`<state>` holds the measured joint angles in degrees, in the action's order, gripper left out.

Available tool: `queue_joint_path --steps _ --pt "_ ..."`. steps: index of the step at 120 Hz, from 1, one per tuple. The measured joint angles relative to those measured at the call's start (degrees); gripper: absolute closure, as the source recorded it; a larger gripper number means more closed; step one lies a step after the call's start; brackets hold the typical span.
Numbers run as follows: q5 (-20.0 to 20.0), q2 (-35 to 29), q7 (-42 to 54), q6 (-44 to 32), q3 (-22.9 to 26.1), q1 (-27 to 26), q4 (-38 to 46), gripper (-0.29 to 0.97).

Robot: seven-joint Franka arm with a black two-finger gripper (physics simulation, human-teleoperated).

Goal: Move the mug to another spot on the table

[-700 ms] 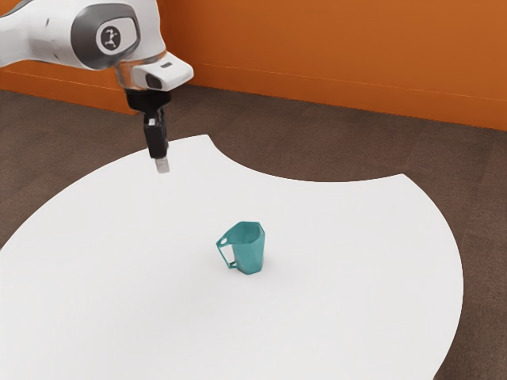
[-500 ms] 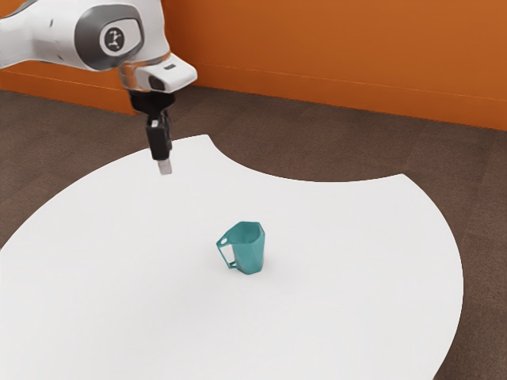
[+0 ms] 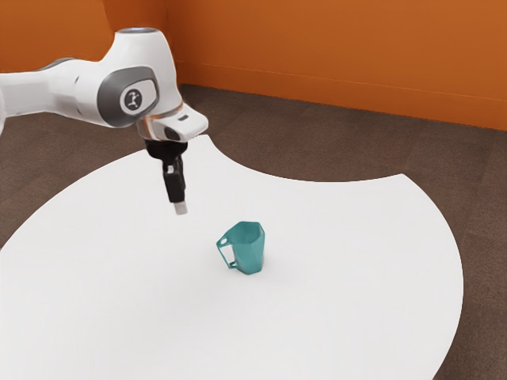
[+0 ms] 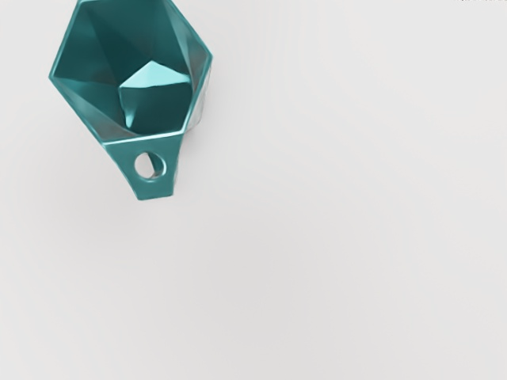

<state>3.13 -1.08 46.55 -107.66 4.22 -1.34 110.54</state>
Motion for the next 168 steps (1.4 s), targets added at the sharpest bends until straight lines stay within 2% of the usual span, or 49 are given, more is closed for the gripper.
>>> queue_joint_path --steps 49,79,99,168 --pt "0.69 5.26 -0.93 -11.23 0.00 -0.84 5.30 0.00" --pt "1.97 9.25 -1.22 -18.83 -0.07 -0.91 5.36 0.00" --pt "3.52 11.99 -1.36 -21.36 -0.17 -0.83 5.08 0.00" --pt "5.18 18.57 1.34 -26.98 -0.35 -0.52 4.18 0.00"
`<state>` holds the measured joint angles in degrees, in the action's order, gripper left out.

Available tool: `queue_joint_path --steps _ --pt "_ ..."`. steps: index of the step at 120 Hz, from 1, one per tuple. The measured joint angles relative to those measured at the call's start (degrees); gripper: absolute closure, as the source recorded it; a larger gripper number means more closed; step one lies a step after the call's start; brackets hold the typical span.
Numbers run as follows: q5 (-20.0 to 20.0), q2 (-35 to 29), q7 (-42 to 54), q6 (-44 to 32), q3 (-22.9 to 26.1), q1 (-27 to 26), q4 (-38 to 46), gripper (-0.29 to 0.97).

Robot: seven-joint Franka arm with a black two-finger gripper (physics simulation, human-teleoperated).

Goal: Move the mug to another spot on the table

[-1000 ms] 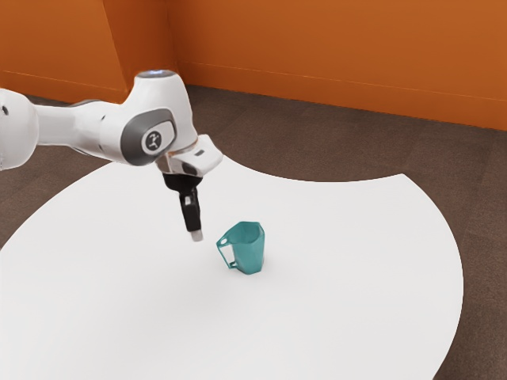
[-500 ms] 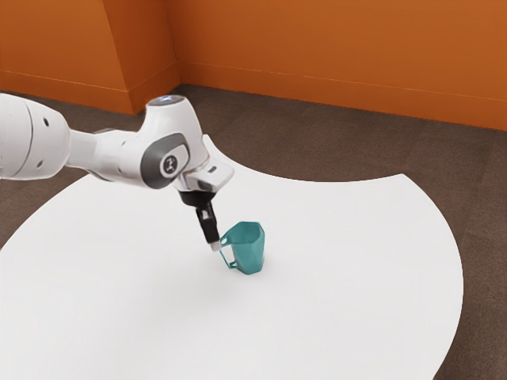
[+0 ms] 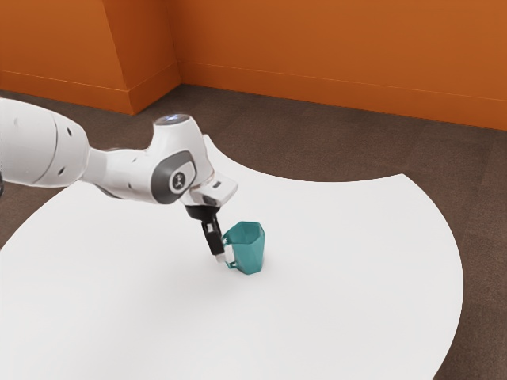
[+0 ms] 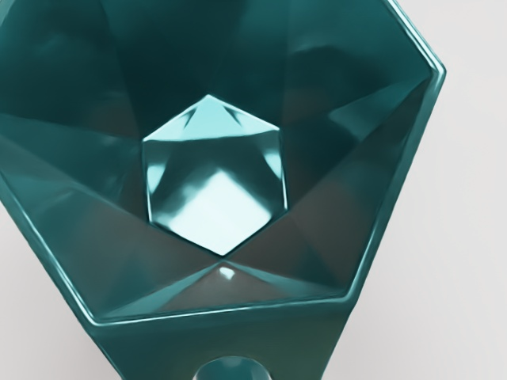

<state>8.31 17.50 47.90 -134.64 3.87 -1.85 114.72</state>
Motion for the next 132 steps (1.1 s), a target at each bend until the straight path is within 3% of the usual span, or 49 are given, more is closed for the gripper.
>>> queue_joint_path --steps 34,56,80,104,132 --pt "0.08 1.58 2.35 -0.76 0.00 -0.08 -0.53 0.03" --pt "0.29 2.13 3.58 -0.99 0.00 -0.08 -0.63 0.25" --pt "0.38 2.13 4.44 -1.10 0.00 -0.06 -0.68 0.58" --pt "0.35 1.56 5.03 -1.30 0.00 0.12 -0.70 0.62" --pt "6.15 -5.19 9.00 -0.60 -0.01 0.40 1.36 0.65"
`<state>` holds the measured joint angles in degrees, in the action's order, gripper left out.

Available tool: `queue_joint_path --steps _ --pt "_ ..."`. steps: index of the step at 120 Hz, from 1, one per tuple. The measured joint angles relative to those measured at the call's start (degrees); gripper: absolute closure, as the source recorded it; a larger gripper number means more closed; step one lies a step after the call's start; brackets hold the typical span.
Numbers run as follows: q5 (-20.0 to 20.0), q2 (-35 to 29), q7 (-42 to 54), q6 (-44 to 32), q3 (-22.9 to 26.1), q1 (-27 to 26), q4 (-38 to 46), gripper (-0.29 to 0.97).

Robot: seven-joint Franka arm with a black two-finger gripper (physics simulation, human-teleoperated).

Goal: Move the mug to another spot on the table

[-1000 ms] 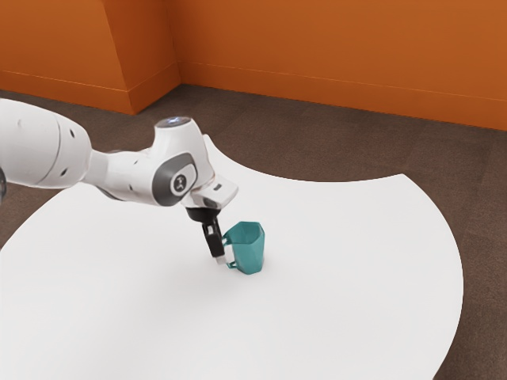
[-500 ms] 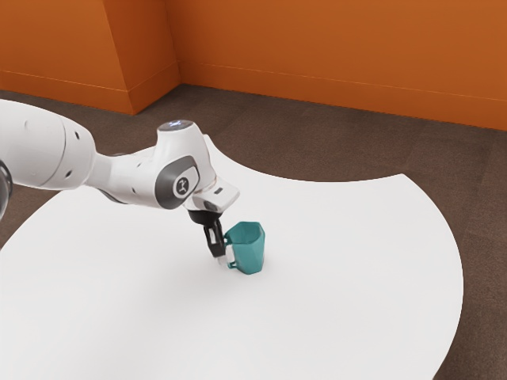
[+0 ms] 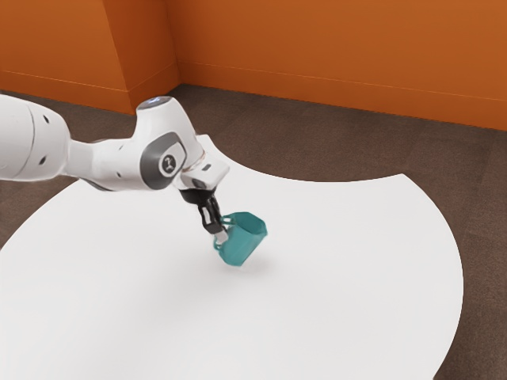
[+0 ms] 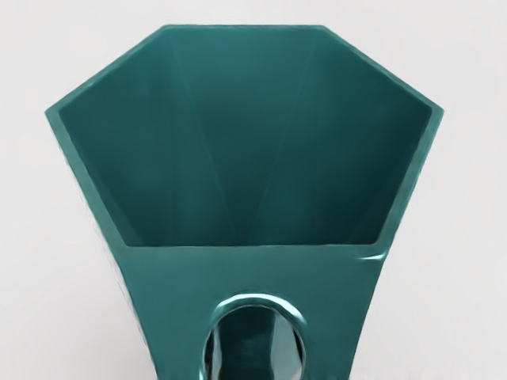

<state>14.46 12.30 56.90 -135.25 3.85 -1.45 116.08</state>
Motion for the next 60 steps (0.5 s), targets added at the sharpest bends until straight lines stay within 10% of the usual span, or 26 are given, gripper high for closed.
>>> queue_joint_path --steps 60 --pt "14.59 -11.51 16.99 3.71 -1.32 5.34 11.62 0.66"
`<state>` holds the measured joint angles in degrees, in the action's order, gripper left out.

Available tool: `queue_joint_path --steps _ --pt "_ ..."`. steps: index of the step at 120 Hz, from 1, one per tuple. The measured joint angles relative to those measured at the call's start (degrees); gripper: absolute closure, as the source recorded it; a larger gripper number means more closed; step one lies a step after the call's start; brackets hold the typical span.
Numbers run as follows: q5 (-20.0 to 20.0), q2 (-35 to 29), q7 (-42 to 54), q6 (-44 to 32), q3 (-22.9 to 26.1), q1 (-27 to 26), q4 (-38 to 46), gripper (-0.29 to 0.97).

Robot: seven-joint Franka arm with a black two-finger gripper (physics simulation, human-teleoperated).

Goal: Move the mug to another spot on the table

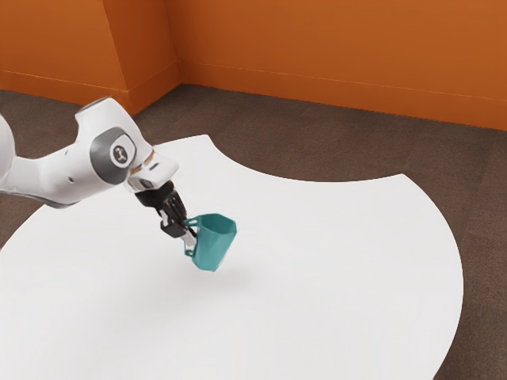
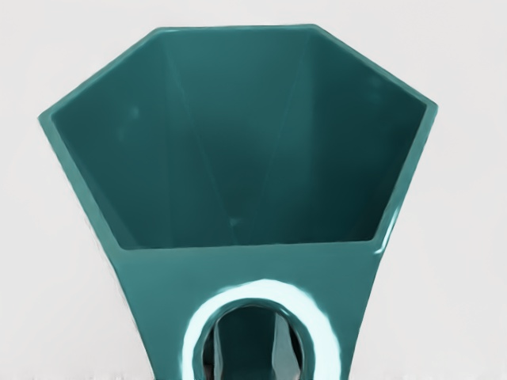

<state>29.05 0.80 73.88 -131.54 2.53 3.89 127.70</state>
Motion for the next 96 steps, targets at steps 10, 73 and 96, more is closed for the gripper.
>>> queue_joint_path --steps 10,73,96 --pt "1.70 -0.58 4.34 0.30 -1.75 -0.60 1.49 0.66" --pt "13.77 1.04 34.21 0.94 -8.24 1.52 4.34 0.65" --pt "17.34 3.90 43.39 1.05 -8.26 7.10 4.24 0.66"
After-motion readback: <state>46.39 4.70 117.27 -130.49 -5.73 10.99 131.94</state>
